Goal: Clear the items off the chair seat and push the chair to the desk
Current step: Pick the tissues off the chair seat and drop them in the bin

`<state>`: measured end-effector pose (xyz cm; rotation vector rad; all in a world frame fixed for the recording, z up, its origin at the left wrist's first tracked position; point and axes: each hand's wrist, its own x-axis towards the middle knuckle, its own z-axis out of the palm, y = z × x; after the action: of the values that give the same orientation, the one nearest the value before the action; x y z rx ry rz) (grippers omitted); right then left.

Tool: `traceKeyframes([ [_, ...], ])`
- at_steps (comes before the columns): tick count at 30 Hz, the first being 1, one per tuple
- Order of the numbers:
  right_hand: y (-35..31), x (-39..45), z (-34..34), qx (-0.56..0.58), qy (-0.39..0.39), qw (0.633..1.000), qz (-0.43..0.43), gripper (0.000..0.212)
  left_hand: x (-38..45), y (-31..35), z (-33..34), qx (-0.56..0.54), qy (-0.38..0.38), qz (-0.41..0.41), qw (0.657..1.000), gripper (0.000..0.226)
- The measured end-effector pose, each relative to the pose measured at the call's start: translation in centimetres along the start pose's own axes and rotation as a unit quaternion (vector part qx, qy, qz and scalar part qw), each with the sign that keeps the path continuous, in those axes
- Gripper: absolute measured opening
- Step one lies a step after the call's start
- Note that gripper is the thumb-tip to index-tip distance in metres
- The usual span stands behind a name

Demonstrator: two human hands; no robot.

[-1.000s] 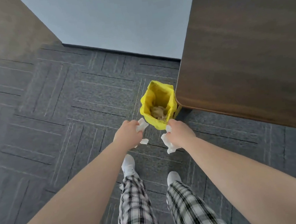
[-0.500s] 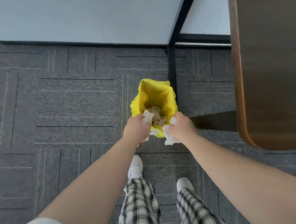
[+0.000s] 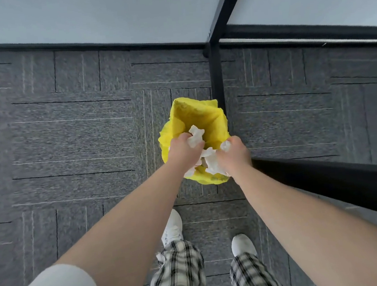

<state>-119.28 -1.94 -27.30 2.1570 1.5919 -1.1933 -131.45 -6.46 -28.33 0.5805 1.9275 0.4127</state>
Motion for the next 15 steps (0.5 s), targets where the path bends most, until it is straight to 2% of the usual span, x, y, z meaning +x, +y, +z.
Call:
traceKeyframes([
  [8, -0.2, 1.1, 0.8, 0.172, 0.003, 0.984, 0.037, 0.055, 1.3, 0.1, 1.3, -0.061, -0.020, 0.011, 0.998, 0.064],
  [11, -0.3, 0.8, 0.8, 0.188, -0.018, 0.981, 0.039, 0.055, 1.2, 0.3, 1.0, -0.081, -0.020, 0.008, 0.997, 0.063],
  [15, -0.4, 0.0, 0.3, 0.167, -0.041, 0.985, 0.024, 0.052, 0.8, 0.5, 0.1, -0.054, -0.005, 0.011, 0.998, 0.063],
])
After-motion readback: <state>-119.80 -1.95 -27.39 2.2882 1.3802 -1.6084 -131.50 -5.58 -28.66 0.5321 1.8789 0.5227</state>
